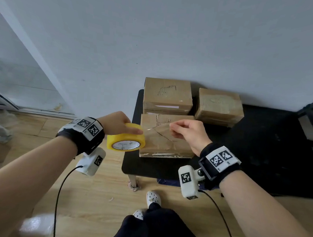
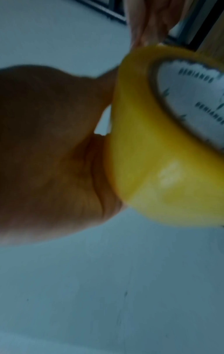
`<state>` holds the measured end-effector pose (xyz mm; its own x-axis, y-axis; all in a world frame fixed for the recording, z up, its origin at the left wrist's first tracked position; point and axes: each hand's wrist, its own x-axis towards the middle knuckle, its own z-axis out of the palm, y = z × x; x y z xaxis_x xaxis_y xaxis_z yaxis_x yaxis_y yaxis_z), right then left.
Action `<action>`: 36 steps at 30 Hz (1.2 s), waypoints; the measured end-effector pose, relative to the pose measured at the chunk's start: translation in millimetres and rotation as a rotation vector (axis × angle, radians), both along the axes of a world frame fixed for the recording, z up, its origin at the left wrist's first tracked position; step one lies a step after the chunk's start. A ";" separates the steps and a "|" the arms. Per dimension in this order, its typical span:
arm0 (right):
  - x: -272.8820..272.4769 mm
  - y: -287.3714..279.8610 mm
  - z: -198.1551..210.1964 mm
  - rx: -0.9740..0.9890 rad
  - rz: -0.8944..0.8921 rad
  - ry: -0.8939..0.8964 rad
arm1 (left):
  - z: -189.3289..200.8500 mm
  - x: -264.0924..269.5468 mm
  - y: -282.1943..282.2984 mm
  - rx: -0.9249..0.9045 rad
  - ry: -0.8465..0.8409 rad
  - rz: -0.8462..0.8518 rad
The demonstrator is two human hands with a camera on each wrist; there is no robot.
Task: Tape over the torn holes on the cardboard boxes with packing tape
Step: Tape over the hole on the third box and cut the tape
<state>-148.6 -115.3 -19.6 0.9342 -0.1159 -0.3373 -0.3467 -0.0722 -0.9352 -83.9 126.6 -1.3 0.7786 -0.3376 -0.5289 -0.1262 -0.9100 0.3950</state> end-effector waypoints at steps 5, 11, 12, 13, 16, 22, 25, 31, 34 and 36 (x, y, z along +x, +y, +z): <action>12.0 -21.2 -2.9 -0.013 -0.092 0.027 | -4.5 11.1 8.7 0.039 -0.009 -0.021; 22.0 -41.4 -12.6 -0.117 -0.018 0.085 | -21.4 21.8 28.3 0.043 -0.019 0.005; 22.6 -40.0 -16.9 -0.152 -0.012 0.096 | -23.9 22.4 28.9 -0.003 -0.002 0.006; 23.3 -37.6 -21.4 -0.185 -0.017 0.101 | -25.7 22.1 28.4 -0.033 0.014 0.006; 24.8 -32.8 -34.7 -0.263 -0.052 0.092 | -32.1 21.9 25.2 -0.075 0.025 -0.018; 28.0 -31.5 -39.6 -0.358 0.037 0.089 | -36.4 24.4 23.0 -0.085 0.074 -0.075; 31.5 -27.2 -42.4 -0.414 0.055 0.087 | -38.1 27.9 25.5 -0.073 0.096 -0.079; 33.8 -23.8 -51.2 -0.514 0.059 0.129 | -40.7 33.1 23.5 -0.064 0.064 -0.078; 33.4 -20.5 -53.1 -0.570 0.054 0.132 | -41.8 34.6 23.5 -0.063 0.072 -0.085; 33.6 -18.4 -53.0 -0.597 0.054 0.130 | -43.5 35.1 24.8 -0.056 0.083 -0.079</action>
